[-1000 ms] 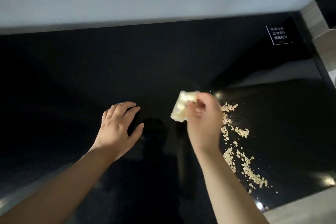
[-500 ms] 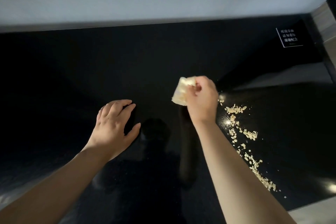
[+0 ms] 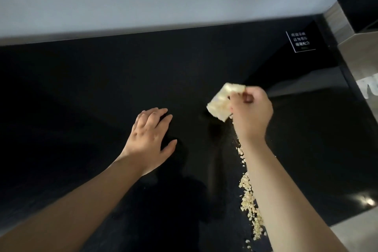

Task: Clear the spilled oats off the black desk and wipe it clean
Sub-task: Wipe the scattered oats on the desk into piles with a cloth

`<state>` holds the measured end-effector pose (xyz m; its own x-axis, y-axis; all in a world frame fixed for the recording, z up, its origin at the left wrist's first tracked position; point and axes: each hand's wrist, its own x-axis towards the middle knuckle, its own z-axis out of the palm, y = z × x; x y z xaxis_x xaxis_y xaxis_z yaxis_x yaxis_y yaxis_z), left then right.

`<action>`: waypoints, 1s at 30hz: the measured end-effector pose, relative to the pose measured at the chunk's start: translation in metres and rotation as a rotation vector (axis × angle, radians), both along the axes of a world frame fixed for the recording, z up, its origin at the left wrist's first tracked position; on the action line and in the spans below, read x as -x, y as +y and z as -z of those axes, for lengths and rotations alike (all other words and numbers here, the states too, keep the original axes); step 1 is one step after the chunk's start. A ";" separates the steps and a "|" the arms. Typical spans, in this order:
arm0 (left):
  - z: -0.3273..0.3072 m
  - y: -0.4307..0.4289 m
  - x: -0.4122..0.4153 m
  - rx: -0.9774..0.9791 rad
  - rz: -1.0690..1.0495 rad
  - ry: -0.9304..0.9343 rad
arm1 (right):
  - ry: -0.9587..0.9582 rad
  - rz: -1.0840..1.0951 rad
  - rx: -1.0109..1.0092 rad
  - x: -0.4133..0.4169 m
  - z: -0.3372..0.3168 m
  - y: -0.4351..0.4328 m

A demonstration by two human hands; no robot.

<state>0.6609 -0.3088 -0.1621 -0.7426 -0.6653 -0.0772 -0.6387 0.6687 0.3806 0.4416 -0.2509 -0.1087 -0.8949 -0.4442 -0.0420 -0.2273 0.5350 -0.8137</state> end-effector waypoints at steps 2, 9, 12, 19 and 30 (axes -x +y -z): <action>0.001 -0.002 0.006 0.008 -0.026 -0.008 | 0.020 -0.005 0.027 0.007 0.007 -0.032; 0.005 -0.004 0.010 0.019 -0.032 -0.017 | -0.015 -0.013 -0.066 0.012 0.038 -0.049; 0.006 -0.003 0.009 0.026 -0.031 -0.028 | -0.022 0.020 -0.116 0.011 0.034 -0.011; 0.004 -0.002 0.010 0.030 -0.037 -0.025 | -0.120 0.059 -0.190 -0.014 0.015 0.084; -0.001 -0.004 -0.019 -0.098 -0.092 0.110 | 0.092 -0.468 -0.217 -0.077 0.027 0.055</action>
